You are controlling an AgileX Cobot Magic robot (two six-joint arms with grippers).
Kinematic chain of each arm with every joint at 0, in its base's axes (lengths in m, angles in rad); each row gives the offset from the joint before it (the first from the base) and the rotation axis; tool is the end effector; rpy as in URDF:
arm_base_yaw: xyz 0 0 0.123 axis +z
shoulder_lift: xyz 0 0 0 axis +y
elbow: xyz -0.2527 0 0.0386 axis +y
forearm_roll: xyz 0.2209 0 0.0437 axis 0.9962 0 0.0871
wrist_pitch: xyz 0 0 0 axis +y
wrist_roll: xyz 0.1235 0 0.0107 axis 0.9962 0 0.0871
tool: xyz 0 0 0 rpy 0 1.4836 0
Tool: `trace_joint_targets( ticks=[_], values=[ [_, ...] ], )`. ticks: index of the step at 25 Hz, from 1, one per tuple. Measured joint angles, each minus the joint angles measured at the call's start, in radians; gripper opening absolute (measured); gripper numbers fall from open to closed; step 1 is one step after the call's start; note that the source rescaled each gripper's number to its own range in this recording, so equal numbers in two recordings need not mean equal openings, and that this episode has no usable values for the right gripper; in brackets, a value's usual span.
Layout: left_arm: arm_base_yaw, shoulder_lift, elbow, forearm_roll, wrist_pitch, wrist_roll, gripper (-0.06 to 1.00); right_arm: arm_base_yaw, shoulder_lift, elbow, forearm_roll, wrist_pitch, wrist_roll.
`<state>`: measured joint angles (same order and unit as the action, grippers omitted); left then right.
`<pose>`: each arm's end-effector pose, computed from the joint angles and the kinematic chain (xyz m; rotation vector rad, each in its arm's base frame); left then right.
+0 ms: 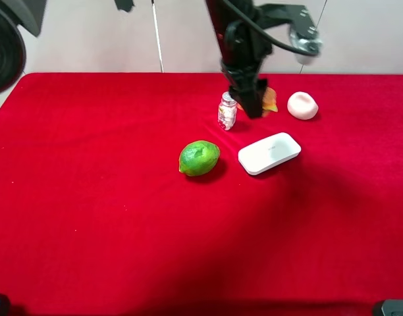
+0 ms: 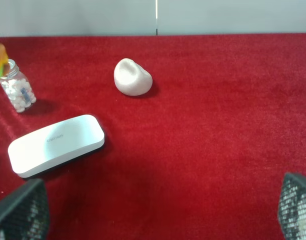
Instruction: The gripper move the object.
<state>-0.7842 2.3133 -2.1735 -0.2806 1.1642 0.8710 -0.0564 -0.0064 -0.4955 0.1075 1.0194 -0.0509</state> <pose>0.3085 -0.3523 0.1837 1.9671 1.9298 -0.3630 0.0326 0.0095 0.2533 0.0031 1.9971 0.0588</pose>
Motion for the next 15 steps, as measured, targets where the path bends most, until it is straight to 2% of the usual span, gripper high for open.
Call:
trace_joint_targets(
  ticks=[8, 15],
  values=[
    [-0.119, -0.001, 0.0, 0.042, 0.001, -0.007, 0.0, 0.0, 0.0, 0.0, 0.0, 0.001, 0.0],
    [-0.209, -0.002, 0.0, 0.119, 0.001, -0.084, 0.0, 0.0, 0.0, 0.0, 0.0, 0.001, 0.0]
  ],
)
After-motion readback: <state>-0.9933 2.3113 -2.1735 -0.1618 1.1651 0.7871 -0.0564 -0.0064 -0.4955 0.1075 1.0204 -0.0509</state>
